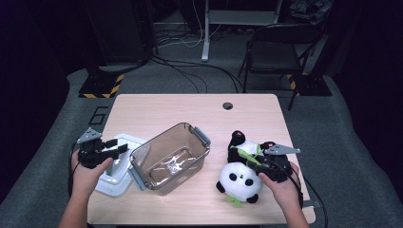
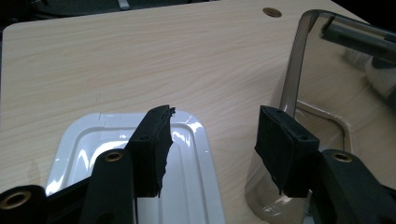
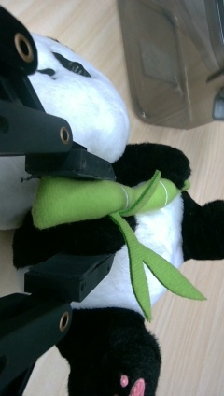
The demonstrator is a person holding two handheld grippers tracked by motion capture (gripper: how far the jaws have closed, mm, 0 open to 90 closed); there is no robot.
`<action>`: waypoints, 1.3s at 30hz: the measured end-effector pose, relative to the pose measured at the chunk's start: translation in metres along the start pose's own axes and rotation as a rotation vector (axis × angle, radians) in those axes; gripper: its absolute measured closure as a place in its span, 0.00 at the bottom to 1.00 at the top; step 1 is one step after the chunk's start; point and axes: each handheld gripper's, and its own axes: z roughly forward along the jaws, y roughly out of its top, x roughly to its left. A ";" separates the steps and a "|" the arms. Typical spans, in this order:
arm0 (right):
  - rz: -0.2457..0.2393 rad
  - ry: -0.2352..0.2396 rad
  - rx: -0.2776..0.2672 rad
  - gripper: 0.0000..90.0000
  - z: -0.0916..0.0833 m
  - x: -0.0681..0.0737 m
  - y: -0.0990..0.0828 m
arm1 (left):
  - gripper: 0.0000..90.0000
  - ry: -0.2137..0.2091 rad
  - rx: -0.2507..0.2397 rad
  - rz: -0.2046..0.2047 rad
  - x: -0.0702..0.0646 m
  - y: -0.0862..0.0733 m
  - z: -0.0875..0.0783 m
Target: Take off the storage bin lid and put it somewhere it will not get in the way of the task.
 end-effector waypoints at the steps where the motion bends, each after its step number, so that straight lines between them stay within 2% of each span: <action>1: -0.001 0.005 -0.001 0.60 -0.001 0.002 -0.001 | 0.50 0.002 -0.005 0.002 -0.001 0.001 -0.001; 3: -0.018 0.013 -0.006 0.57 -0.003 0.003 -0.003 | 0.50 -0.002 -0.014 0.006 -0.003 0.003 -0.002; 8: 0.001 0.035 -0.026 0.52 -0.002 -0.005 -0.004 | 0.50 -0.055 -0.022 0.018 -0.012 0.007 -0.002; 11: -0.014 0.042 -0.034 0.49 0.000 -0.008 -0.001 | 0.52 -0.082 -0.026 0.019 -0.016 0.009 0.001; 15: -0.040 0.052 -0.040 0.48 0.001 -0.009 0.001 | 0.56 -0.136 0.001 0.032 -0.023 0.008 0.008; 18: -0.048 0.059 -0.033 0.47 0.003 -0.008 0.002 | 0.63 -0.165 0.045 0.068 -0.029 0.006 0.015; 19: -0.050 0.062 -0.035 0.47 0.003 -0.009 0.002 | 0.66 -0.167 0.050 0.075 -0.030 0.005 0.016; 21: -0.051 0.068 -0.040 0.47 0.003 -0.009 0.002 | 0.67 -0.152 0.048 0.075 -0.032 0.004 0.018; 24: -0.053 0.070 -0.045 0.46 0.003 -0.010 0.002 | 0.70 -0.172 0.064 0.059 -0.031 0.002 0.021; 26: -0.058 0.074 -0.047 0.46 0.003 -0.011 0.002 | 0.73 -0.175 0.079 0.062 -0.032 -0.001 0.024; 39: -0.092 0.112 -0.053 0.43 0.009 -0.011 0.009 | 0.72 -0.199 0.086 0.083 -0.042 -0.002 0.031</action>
